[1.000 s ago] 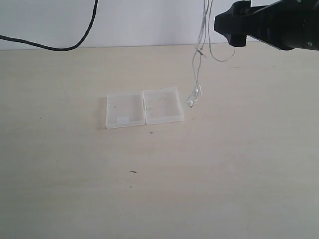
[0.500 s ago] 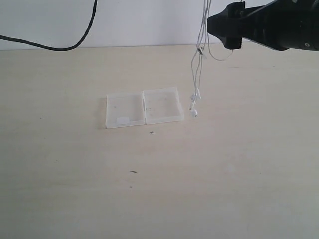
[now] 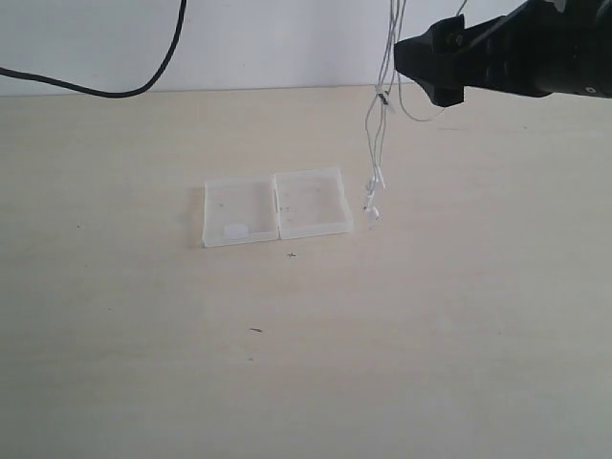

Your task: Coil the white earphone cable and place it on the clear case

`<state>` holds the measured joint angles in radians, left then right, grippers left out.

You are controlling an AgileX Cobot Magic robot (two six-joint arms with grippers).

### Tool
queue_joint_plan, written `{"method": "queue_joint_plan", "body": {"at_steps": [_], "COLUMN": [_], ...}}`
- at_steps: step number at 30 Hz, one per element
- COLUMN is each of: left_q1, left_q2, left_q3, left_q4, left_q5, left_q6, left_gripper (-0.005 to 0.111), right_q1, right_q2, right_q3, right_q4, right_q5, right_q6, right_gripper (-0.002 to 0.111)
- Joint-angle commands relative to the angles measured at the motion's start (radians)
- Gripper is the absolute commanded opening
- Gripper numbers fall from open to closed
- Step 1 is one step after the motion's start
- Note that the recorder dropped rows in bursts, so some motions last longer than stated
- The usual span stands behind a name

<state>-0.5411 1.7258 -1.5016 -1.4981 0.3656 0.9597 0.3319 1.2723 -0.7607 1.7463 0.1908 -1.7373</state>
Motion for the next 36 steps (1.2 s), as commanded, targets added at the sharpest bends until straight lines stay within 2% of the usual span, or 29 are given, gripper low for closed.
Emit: {"method": "queue_joint_plan", "body": {"at_steps": [1,13,23,30,36], "left_q1": [-0.007,-0.007,-0.007,-0.007,-0.007], "left_q2": [-0.006,-0.006,-0.006,-0.006,-0.006], "left_q3": [-0.010,-0.010,-0.010,-0.010,-0.010], "left_q4": [-0.008,-0.008,-0.008,-0.008,-0.008], "left_q5": [-0.002,0.024,0.035,0.041,0.041], "left_q6": [0.005,0.005,0.005,0.005,0.005], "left_gripper": [0.000,0.000,0.000,0.000,0.000], "right_q1": [-0.001,-0.001,-0.001,-0.001,-0.001], "right_q2": [0.002,0.092,0.130,0.154,0.154], "right_q3": [0.005,0.002,-0.074,-0.104,-0.104], "right_q4": [-0.002,-0.002,-0.002,-0.002,-0.002], "right_q5": [0.024,0.026,0.084,0.052,0.043], "right_q6": [-0.015,-0.040,-0.073,-0.073,0.043], "right_gripper": [0.105,0.105,0.105,0.105,0.105]}}
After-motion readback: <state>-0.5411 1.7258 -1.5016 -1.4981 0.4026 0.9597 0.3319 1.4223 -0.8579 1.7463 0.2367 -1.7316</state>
